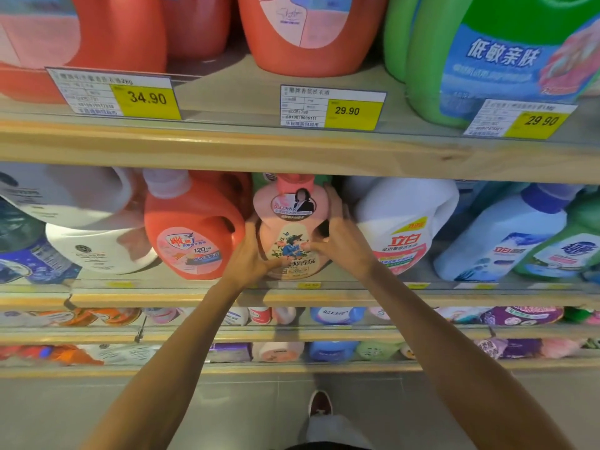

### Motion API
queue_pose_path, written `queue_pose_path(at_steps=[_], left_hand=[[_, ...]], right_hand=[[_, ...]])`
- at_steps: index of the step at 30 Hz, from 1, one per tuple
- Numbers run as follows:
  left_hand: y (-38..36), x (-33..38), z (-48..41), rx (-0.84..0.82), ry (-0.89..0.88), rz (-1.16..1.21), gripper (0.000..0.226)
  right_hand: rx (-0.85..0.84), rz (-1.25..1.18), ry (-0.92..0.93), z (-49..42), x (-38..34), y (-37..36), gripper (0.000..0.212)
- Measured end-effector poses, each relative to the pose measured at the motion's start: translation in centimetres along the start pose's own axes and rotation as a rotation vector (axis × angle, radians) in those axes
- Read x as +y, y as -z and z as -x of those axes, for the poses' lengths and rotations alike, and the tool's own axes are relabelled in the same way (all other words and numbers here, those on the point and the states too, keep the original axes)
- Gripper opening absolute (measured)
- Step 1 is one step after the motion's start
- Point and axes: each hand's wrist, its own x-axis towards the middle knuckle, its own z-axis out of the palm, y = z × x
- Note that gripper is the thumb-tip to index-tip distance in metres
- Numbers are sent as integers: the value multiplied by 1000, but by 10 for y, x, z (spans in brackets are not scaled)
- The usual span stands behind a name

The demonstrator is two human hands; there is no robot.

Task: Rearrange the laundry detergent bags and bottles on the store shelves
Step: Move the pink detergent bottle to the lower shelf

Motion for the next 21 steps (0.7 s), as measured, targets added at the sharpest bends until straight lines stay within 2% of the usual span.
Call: queue_pose_path(at_steps=[6,14,17,21], left_hand=[[0,-7,3,-8,3,-8,87],[-1,2,31,80,-52,-86,106],[-2,-3,38,90,-59,-139,107],[4,-9,45,73,24,-196,97]], right_hand=[[65,26,52,12,4,-1,131],[143,9,145,45,13,0,120],[163,5,181,60,11,-1,112],[139,78,246,63,-5,2,105]])
